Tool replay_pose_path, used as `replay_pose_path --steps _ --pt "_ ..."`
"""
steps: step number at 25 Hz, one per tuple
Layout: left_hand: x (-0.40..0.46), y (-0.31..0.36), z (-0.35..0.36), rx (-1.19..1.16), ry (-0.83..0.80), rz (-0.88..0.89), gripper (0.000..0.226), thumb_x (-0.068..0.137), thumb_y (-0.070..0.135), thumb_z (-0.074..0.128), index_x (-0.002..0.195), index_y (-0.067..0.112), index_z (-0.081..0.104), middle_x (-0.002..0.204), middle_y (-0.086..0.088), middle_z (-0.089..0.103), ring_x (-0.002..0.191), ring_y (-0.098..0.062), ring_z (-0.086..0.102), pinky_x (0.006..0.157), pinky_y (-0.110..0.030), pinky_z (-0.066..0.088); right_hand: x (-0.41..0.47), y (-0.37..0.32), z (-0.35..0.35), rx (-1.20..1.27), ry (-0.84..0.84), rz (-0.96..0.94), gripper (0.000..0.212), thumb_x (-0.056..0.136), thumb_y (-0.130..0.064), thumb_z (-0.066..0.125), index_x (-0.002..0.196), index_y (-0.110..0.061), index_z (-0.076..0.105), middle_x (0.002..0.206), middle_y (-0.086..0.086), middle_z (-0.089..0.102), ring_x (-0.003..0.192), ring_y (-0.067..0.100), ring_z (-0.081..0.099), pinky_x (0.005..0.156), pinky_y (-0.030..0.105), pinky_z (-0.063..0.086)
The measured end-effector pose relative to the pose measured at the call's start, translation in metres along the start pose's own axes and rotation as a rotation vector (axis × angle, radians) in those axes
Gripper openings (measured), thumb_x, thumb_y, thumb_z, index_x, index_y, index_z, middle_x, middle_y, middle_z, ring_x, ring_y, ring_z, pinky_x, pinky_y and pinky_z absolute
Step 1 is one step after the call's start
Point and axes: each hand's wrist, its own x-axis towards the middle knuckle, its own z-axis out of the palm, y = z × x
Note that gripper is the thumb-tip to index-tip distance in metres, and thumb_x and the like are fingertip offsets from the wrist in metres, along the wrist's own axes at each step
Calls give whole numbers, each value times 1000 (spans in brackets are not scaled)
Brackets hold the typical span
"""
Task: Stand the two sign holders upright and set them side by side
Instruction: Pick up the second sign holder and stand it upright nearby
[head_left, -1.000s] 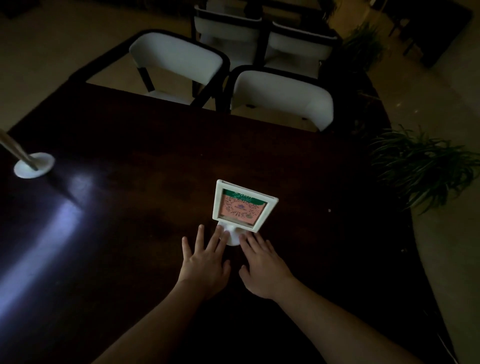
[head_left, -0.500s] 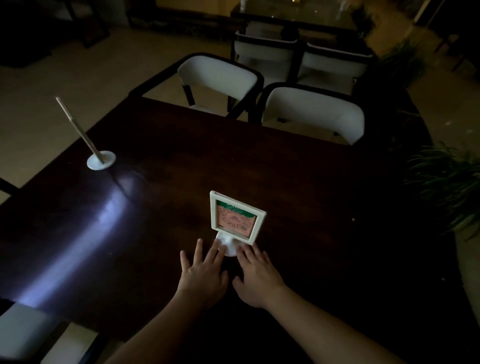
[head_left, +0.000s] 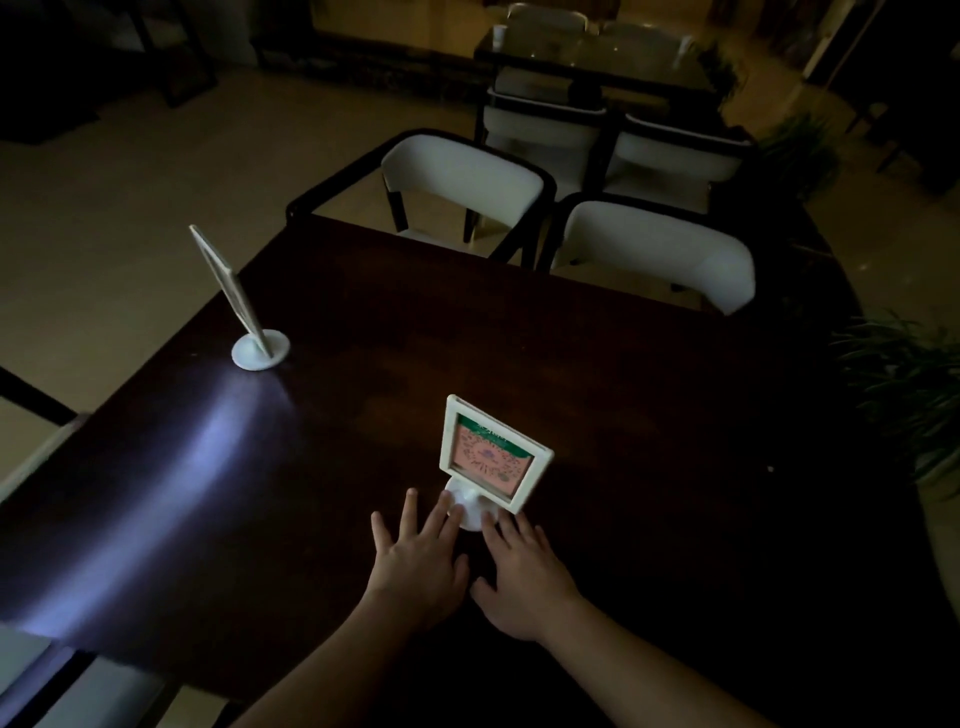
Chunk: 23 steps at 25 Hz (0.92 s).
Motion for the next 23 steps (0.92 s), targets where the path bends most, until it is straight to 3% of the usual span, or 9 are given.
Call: replay_pose_path --steps 10,23 --pt "6 -130 -27 55 7 134 70 95 55 23 156 26 1 166 4 -10 147 -36 -20 110 -73 -3 54 -113 1 70 -16 110 83 89 -48 43 156 -21 3 166 2 -1 149 21 -12 119 46 -1" --pt "42 -178 -57 38 21 -16 70 95 54 27 156 26 7 166 7 -5 148 -32 -19 110 -73 2 130 -144 -23 6 -8 4 78 92 -45 40 156 -19 5 165 6 4 149 26 -7 120 47 1"
